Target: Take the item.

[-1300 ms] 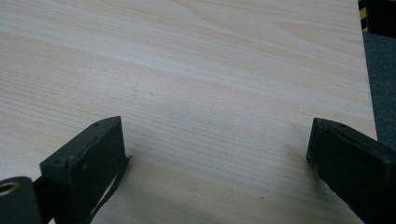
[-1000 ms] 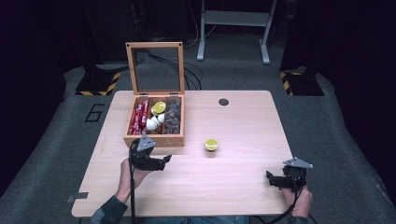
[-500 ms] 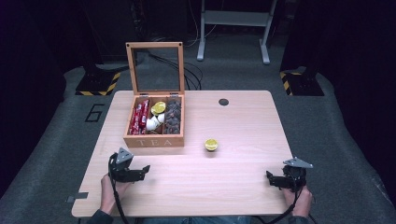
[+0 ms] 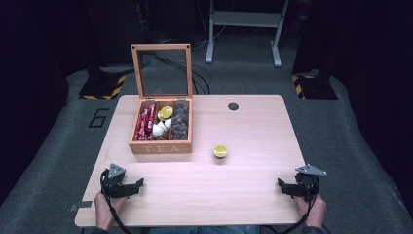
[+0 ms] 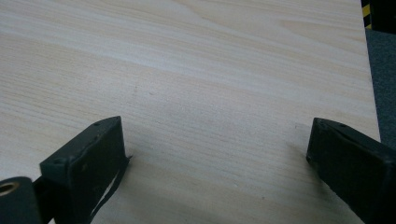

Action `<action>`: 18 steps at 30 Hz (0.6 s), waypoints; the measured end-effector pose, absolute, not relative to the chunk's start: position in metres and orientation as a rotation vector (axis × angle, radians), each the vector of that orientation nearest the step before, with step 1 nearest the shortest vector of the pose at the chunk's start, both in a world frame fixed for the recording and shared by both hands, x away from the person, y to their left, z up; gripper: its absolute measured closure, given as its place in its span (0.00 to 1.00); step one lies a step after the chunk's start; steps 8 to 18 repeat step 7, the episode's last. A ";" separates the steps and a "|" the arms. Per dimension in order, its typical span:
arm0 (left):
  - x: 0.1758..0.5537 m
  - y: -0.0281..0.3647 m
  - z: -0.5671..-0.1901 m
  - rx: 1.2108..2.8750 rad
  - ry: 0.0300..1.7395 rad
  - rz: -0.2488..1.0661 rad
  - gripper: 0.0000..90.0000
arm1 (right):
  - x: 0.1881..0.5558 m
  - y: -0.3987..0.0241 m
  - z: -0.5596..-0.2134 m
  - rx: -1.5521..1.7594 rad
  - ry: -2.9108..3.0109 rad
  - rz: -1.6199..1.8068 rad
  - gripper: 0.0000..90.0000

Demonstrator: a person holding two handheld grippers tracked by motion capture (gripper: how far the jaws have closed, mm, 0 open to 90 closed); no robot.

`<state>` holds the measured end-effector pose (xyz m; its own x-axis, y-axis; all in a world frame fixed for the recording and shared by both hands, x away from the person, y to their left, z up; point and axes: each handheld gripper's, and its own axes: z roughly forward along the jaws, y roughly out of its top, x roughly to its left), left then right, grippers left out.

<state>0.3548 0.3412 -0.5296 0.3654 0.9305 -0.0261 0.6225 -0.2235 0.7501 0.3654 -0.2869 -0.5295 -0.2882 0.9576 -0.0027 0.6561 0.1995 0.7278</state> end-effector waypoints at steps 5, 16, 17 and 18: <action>0.354 0.342 -0.531 1.958 1.355 0.611 0.15 | 0.366 -0.287 -0.530 1.508 2.016 0.865 0.02; 0.354 0.343 -0.531 1.962 1.351 0.607 0.15 | 0.366 -0.286 -0.530 1.525 2.009 0.856 0.01; 0.354 0.343 -0.531 1.962 1.351 0.607 0.15 | 0.366 -0.286 -0.530 1.525 2.009 0.856 0.01; 0.354 0.343 -0.531 1.962 1.351 0.607 0.15 | 0.366 -0.286 -0.530 1.525 2.009 0.856 0.01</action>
